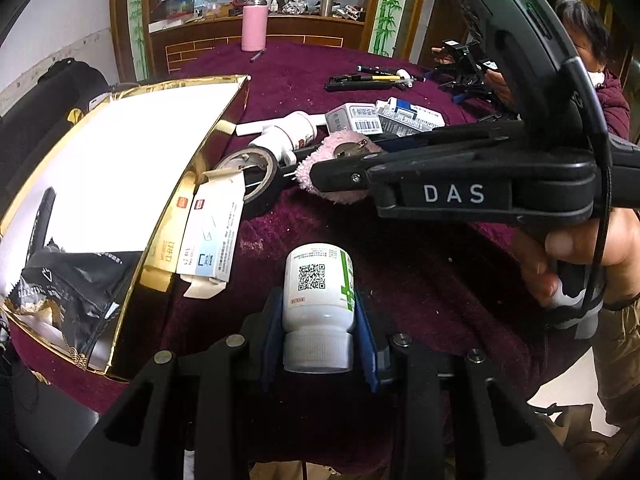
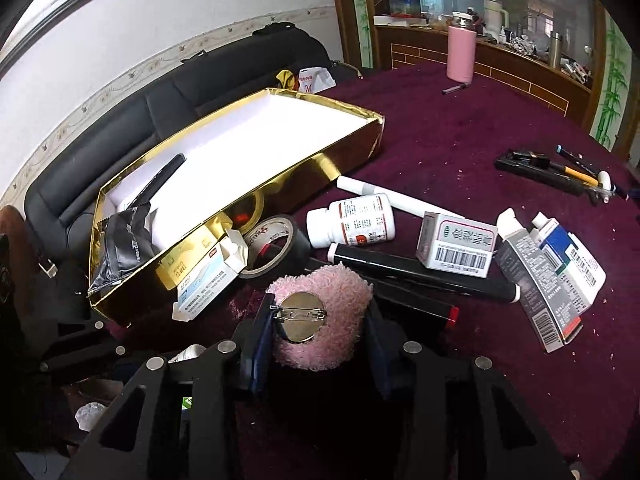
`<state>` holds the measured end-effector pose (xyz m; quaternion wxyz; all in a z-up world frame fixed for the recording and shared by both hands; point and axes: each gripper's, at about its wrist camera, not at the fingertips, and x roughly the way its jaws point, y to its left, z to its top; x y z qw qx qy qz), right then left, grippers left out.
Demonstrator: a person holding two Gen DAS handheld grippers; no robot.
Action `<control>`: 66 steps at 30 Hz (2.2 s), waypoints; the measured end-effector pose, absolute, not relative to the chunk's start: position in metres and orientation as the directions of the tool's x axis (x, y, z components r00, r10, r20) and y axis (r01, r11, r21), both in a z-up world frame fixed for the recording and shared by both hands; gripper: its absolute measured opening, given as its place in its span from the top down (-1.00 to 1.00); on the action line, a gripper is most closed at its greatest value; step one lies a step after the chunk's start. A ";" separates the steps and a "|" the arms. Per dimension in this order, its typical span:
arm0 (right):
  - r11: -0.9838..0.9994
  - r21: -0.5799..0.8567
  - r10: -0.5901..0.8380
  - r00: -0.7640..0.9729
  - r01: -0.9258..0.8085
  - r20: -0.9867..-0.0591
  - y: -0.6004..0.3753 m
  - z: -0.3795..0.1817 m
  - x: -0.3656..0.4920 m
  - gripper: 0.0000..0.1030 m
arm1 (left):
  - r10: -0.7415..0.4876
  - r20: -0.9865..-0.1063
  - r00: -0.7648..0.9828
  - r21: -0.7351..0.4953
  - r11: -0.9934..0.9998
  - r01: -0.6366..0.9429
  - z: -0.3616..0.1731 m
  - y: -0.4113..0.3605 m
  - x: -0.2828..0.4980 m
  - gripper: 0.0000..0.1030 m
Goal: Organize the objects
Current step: 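Grasp the pink fluffy pom-pom badge with the right gripper, then carry the pill bottle in the left gripper while the right gripper carries the pom-pom to the box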
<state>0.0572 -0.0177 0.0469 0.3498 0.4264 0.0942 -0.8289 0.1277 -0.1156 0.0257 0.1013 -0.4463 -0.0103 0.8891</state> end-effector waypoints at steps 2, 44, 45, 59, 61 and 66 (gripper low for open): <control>-0.739 0.144 -0.503 -0.397 0.658 -0.768 -0.017 0.048 0.058 0.14 | 0.187 -0.791 -0.583 -0.100 -0.979 -0.178 0.026 -0.114 0.129 0.36; -0.739 0.111 -0.522 -0.460 0.665 -0.718 -0.013 0.079 0.065 0.14 | 0.016 -0.671 -0.742 0.012 -0.999 -0.032 0.094 -0.153 0.138 0.36; -0.737 0.109 -0.523 -0.461 0.667 -0.717 -0.014 0.080 0.065 0.14 | 0.005 -0.668 -0.744 0.014 -1.000 -0.019 0.096 -0.157 0.137 0.36; -0.710 0.104 -0.544 -0.450 0.696 -0.708 -0.029 0.085 0.070 0.14 | -0.032 -0.628 -0.778 0.001 -0.999 0.040 0.115 -0.182 0.137 0.36; -0.708 0.103 -0.546 -0.449 0.699 -0.708 -0.031 0.086 0.071 0.14 | -0.040 -0.625 -0.780 0.000 -0.999 0.051 0.116 -0.187 0.136 0.36; -0.699 0.098 -0.550 -0.446 0.708 -0.706 -0.036 0.088 0.071 0.14 | -0.067 -0.616 -0.785 -0.010 -0.996 0.093 0.119 -0.205 0.135 0.36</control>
